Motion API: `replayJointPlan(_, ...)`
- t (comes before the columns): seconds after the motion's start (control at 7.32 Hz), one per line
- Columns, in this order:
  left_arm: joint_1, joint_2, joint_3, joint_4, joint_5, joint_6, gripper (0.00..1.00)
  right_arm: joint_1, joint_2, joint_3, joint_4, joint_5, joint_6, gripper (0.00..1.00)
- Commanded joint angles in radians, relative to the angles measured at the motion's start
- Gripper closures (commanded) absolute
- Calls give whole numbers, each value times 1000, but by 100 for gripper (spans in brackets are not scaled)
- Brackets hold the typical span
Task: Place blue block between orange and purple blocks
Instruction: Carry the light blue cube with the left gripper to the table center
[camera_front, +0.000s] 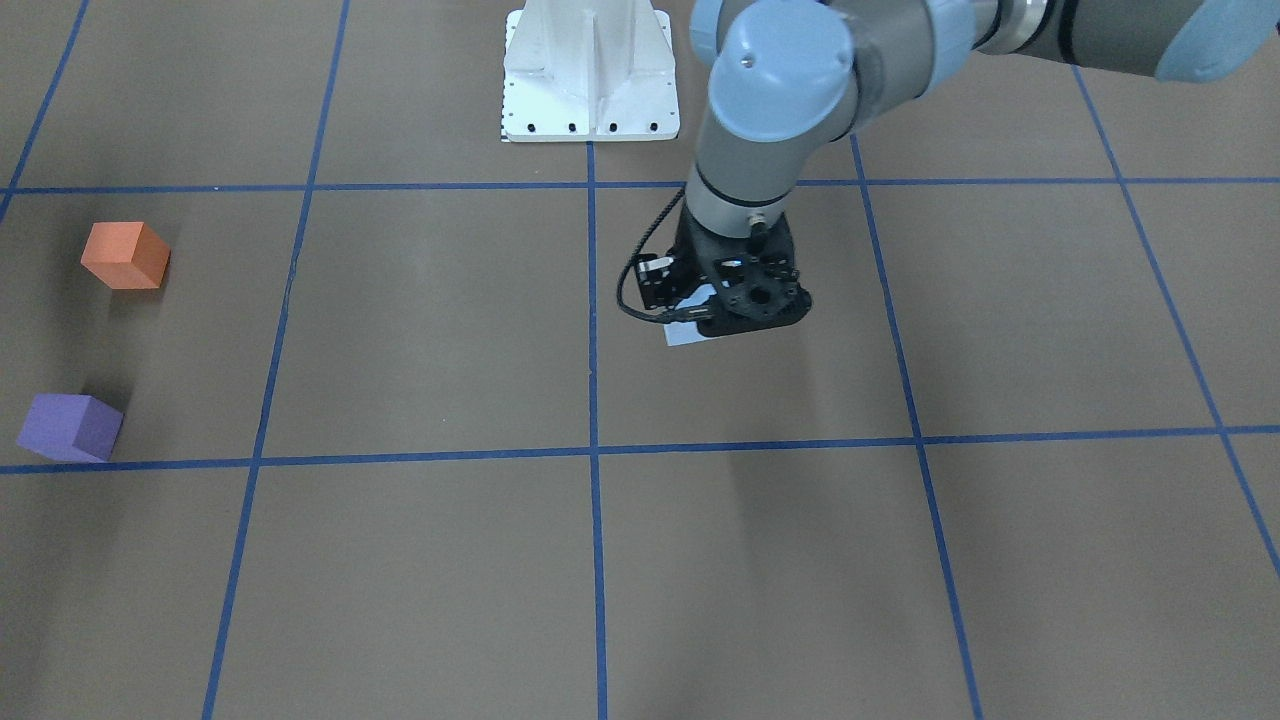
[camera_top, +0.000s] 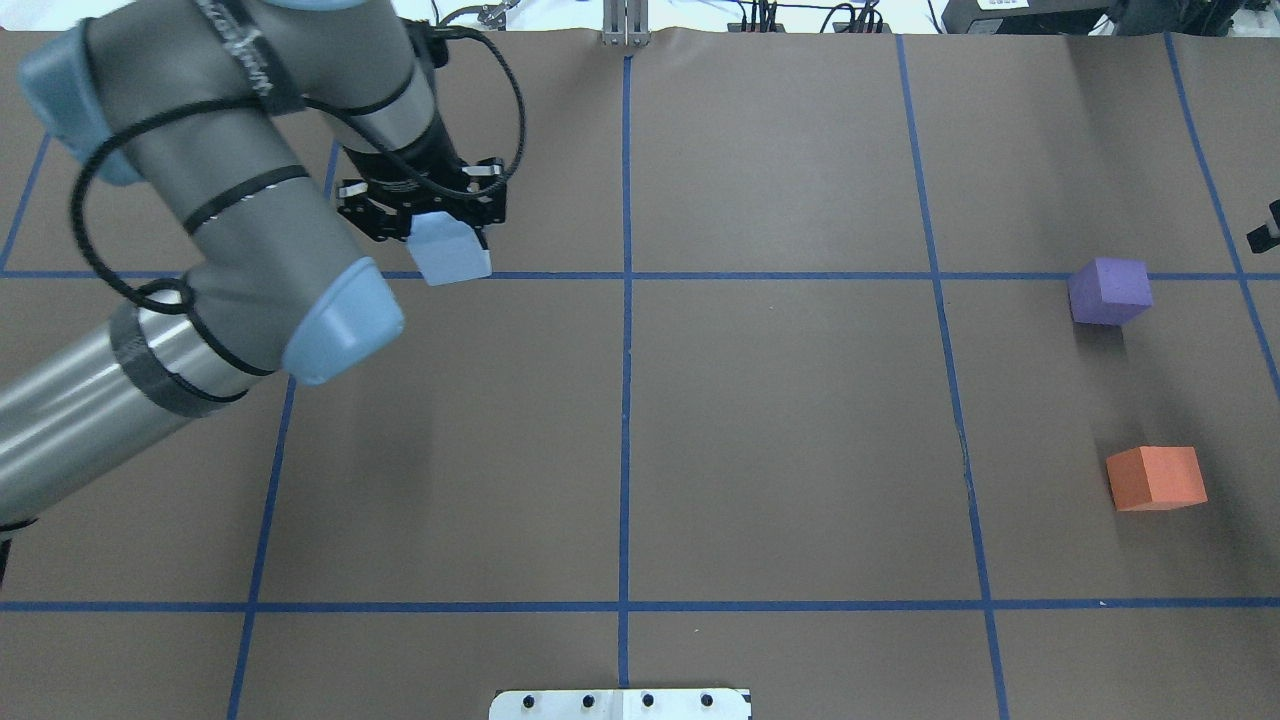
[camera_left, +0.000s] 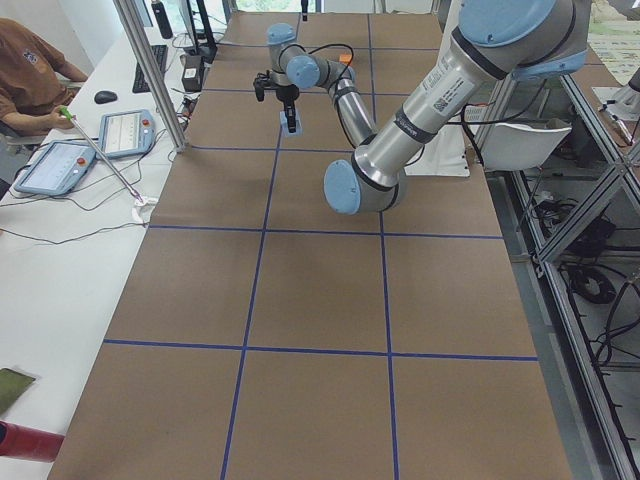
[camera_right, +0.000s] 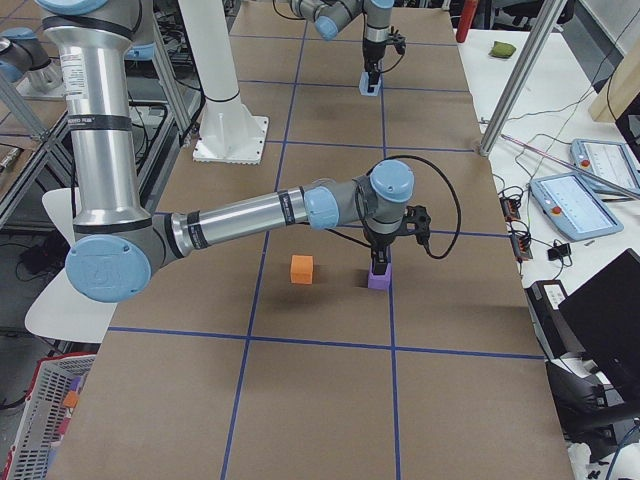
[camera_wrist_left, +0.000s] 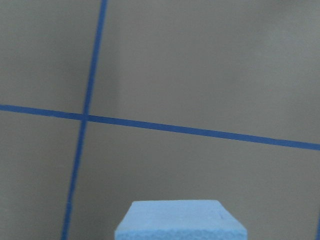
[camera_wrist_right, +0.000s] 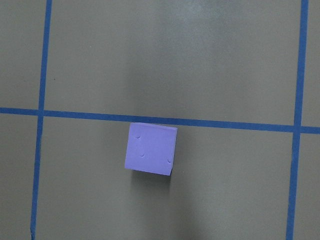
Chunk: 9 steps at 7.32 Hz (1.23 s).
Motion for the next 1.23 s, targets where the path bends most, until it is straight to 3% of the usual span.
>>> replayJointPlan(0.0,95,-41,158,-174,97,-67,100,-2,21,50,-9,4,50,0)
replayJointPlan(0.27,121,-49,276,-298,114,-82,100,10,57,156,-62,36,158,0)
replayJointPlan(0.55,151,-47,322,-343,146,-76,100,15,286,244,-446,38,159,0)
replayJointPlan(0.68,160,-47,324,-346,146,-68,83,15,347,250,-522,37,159,0)
replayJointPlan(0.82,167,-47,326,-346,146,-67,53,13,369,249,-533,40,169,0)
replayJointPlan(0.96,180,-46,324,-345,148,-68,9,-1,387,249,-533,41,214,0)
replayJointPlan(1.09,186,-47,321,-343,148,-73,0,-7,412,250,-533,43,245,0)
